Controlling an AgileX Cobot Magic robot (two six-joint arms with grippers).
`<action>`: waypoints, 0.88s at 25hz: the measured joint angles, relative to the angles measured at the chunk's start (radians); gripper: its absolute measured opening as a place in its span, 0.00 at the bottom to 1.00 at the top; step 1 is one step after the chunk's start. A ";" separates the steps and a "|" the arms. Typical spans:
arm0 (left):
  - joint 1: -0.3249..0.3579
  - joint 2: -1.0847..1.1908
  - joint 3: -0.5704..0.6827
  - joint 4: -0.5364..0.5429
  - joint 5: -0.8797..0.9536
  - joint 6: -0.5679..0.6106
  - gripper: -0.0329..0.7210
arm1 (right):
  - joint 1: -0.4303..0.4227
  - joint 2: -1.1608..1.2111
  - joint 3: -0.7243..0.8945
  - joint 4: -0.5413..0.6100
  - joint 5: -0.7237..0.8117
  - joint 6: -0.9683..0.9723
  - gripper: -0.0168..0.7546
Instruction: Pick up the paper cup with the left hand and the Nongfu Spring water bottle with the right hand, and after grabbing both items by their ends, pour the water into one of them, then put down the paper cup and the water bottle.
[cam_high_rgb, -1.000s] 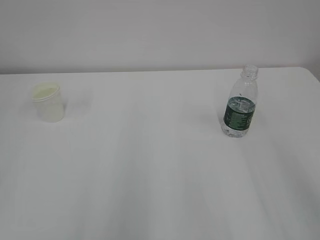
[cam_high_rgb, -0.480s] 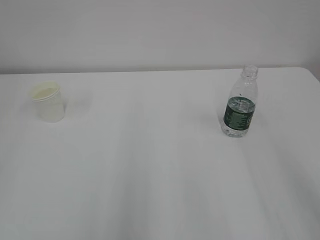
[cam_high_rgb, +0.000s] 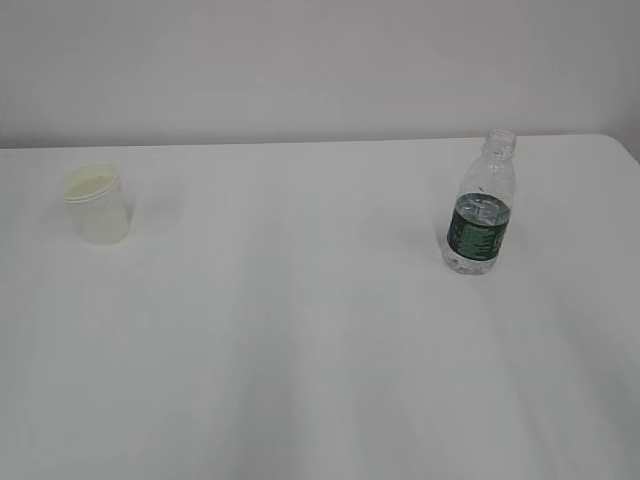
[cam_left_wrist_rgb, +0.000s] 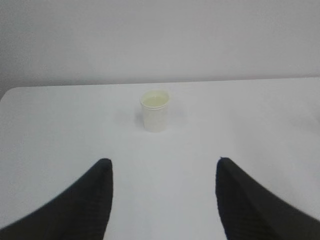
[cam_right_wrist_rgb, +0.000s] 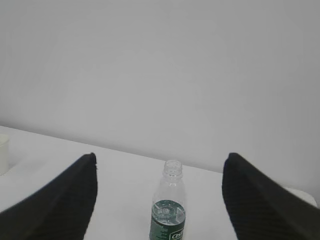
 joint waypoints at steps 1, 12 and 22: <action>0.000 0.000 -0.010 0.000 0.015 0.000 0.66 | 0.000 -0.007 0.000 -0.050 0.016 0.046 0.79; 0.000 0.000 -0.091 0.000 0.176 0.010 0.66 | 0.000 -0.087 -0.003 -0.545 0.246 0.539 0.79; 0.000 0.000 -0.093 0.000 0.210 0.025 0.64 | 0.000 -0.201 -0.154 -1.034 0.700 0.971 0.79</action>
